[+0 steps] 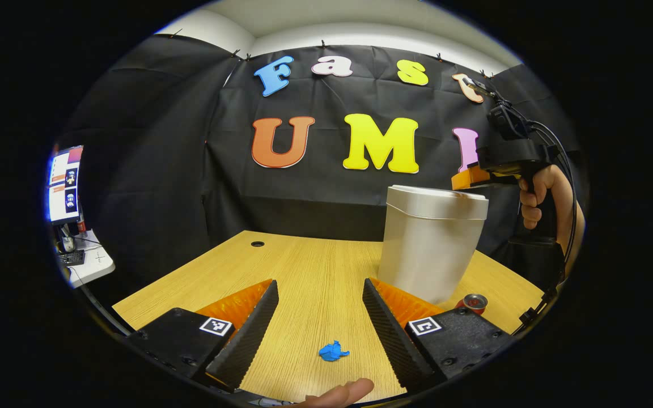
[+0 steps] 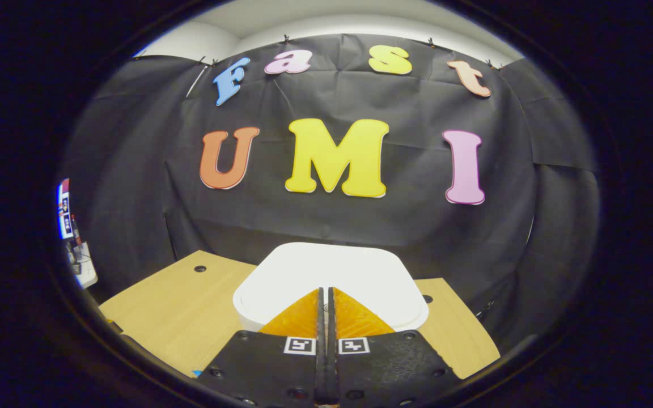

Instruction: Press the lid of the desktop garbage bin to open it, pick up the crumpled paper on the desktop and throw it into the bin, then pick up the pop can on the desktop and drop it into the bin, and finally close the garbage bin lid.

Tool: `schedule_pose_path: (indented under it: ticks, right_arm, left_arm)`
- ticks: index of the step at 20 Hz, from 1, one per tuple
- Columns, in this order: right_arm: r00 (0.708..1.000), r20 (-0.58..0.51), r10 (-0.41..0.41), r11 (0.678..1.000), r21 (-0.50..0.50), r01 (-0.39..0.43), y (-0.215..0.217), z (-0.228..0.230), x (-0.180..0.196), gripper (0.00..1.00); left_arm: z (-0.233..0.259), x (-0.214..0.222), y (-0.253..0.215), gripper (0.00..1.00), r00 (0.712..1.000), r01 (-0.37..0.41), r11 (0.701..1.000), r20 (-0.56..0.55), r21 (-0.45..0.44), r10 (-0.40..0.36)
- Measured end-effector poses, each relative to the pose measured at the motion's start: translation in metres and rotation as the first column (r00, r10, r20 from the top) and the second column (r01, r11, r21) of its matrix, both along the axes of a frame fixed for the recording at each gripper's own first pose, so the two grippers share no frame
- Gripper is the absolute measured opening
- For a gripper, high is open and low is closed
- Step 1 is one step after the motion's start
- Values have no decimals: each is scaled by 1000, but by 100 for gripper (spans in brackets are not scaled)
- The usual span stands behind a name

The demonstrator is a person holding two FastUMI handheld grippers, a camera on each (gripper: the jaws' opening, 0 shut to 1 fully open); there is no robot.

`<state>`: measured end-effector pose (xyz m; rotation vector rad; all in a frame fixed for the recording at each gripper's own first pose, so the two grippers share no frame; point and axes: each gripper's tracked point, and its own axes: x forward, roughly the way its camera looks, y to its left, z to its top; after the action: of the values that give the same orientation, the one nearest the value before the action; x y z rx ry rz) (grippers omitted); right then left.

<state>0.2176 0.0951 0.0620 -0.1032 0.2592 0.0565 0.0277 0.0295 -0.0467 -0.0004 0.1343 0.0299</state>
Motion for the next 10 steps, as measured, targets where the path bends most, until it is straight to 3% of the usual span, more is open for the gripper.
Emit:
schedule_pose_path:
  ticks: [5, 10]
  right_arm:
    - [992, -129, 7, 996, 85, 4, -1, -8, -1, 2]
    - [991, -135, -15, 1000, 9, 16, -1, -10, -2, 1]
  left_arm:
    - [3, -2, 6, 97, 1000, -18, 999, 8, 26, 18]
    - [-2, 1, -4, 97, 1000, -1, 1000, -5, 21, 1]
